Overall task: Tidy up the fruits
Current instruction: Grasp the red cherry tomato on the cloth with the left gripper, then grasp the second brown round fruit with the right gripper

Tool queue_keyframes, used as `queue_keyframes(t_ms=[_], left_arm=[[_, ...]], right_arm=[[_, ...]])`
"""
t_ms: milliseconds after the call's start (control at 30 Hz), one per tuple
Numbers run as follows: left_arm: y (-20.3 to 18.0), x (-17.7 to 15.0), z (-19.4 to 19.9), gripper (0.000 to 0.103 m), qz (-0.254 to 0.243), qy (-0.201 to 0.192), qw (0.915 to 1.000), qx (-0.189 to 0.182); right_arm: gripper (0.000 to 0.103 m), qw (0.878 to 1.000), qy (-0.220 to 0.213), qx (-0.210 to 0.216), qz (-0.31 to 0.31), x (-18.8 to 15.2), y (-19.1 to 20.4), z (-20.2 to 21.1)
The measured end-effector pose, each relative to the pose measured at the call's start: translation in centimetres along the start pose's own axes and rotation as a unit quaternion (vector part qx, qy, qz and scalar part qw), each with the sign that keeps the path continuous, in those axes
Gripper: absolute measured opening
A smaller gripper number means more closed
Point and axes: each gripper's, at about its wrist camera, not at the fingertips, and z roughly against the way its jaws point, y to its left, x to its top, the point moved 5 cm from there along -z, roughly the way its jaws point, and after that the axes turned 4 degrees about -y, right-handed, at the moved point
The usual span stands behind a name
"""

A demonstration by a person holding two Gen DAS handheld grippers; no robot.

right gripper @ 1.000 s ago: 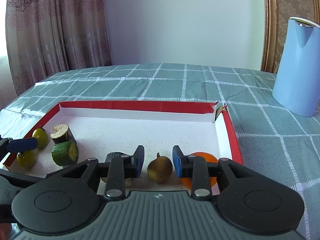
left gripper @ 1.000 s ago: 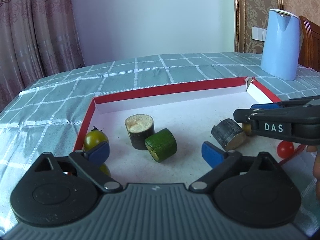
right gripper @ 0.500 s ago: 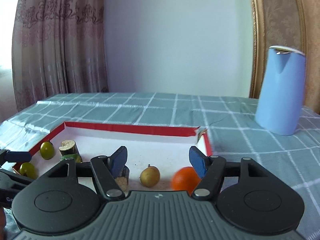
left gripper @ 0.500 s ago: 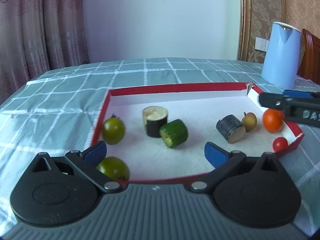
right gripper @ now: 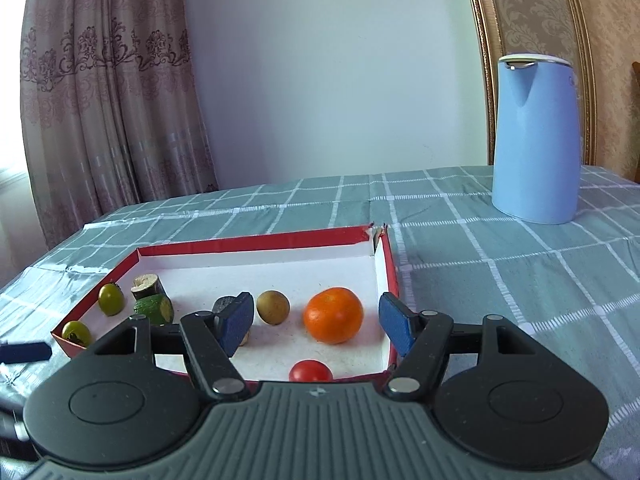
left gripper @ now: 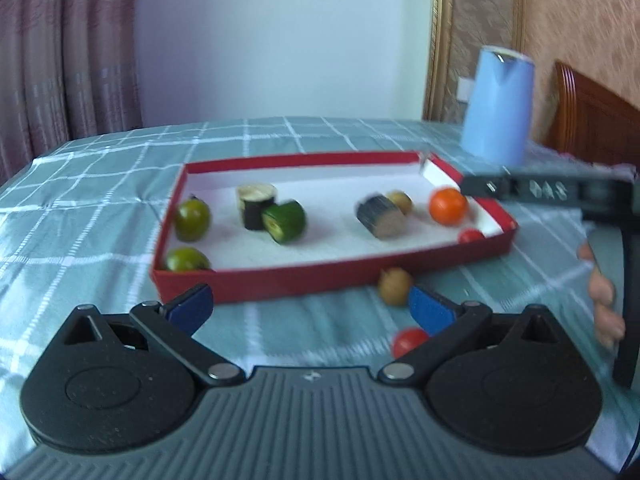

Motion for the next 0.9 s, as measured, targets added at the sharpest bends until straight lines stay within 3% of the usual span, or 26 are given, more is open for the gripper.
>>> queue_keyframes(t_ms=[200, 367, 500, 600, 667, 700, 767, 900], left_arm=[[-2.9, -1.1, -0.4, 0.103, -0.035, 0.020, 0.9992, 0.007], [-4.2, -2.0, -1.0, 0.090, -0.071, 0.033, 0.9969, 0.005], [-4.1, -2.2, -1.2, 0.084, -0.067, 0.039, 0.9970, -0.004], [-4.0, -2.2, -1.3, 0.071, -0.058, 0.043, 0.9972, -0.019], [-4.1, -2.2, -1.2, 0.054, -0.055, 0.042, 0.9972, -0.031], [-4.2, -2.1, -1.2, 0.051, -0.055, 0.040, 0.9970, -0.037], [-4.5, -2.1, -0.9, 0.030, -0.055, 0.037, 0.9963, -0.055], [-5.4, -2.3, -0.5, 0.025, -0.081, 0.028, 0.9950, -0.053]], right_arm=[[0.070, 1.000, -0.003, 0.000, 0.002, -0.2, 0.0, 0.4], [0.070, 1.000, -0.002, 0.001, 0.007, -0.2, 0.2, 0.3], [0.070, 1.000, -0.002, 0.001, 0.007, -0.3, 0.3, 0.4], [0.070, 1.000, 0.000, 0.001, 0.009, -0.4, 0.3, 0.3], [0.070, 1.000, 0.000, -0.001, 0.012, -0.4, 0.4, 0.3], [0.070, 1.000, 0.000, -0.002, 0.014, -0.4, 0.5, 0.3], [0.070, 1.000, 0.003, -0.001, 0.016, -0.6, 0.6, 0.3], [0.070, 1.000, 0.008, 0.002, 0.020, -0.7, 0.9, 0.2]])
